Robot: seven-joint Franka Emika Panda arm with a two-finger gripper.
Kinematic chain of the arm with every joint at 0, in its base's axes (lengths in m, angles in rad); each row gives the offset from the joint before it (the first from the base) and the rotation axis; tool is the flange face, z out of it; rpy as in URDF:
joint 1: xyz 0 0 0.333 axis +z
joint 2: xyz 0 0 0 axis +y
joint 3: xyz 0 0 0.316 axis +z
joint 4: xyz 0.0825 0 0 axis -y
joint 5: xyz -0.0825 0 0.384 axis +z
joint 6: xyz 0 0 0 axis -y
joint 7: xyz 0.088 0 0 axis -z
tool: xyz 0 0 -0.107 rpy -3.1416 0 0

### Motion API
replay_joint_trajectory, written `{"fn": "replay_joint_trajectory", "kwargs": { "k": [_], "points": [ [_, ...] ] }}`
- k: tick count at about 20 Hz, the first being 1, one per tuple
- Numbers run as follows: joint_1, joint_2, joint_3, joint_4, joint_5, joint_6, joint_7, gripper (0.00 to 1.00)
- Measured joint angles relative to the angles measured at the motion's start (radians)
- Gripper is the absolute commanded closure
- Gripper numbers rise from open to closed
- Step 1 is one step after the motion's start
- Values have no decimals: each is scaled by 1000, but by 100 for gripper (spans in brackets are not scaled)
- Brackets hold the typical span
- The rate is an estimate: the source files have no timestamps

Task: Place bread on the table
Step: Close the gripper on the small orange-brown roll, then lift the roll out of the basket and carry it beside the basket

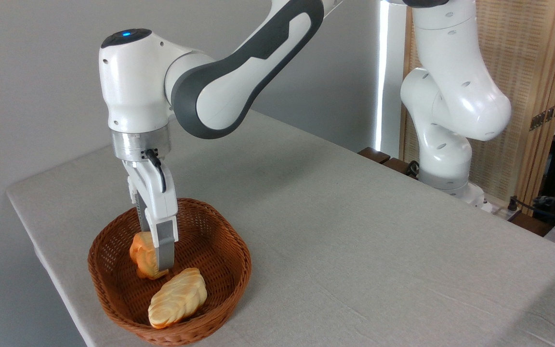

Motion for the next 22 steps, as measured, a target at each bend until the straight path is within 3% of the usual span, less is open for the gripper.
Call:
{"fn": "replay_joint_trajectory", "kwargs": {
  "k": [16, 22],
  "points": [
    [-1, -7, 0, 11, 0, 0, 23, 43],
    [4, -89, 0, 17, 0, -38, 23, 43]
  ]
}}
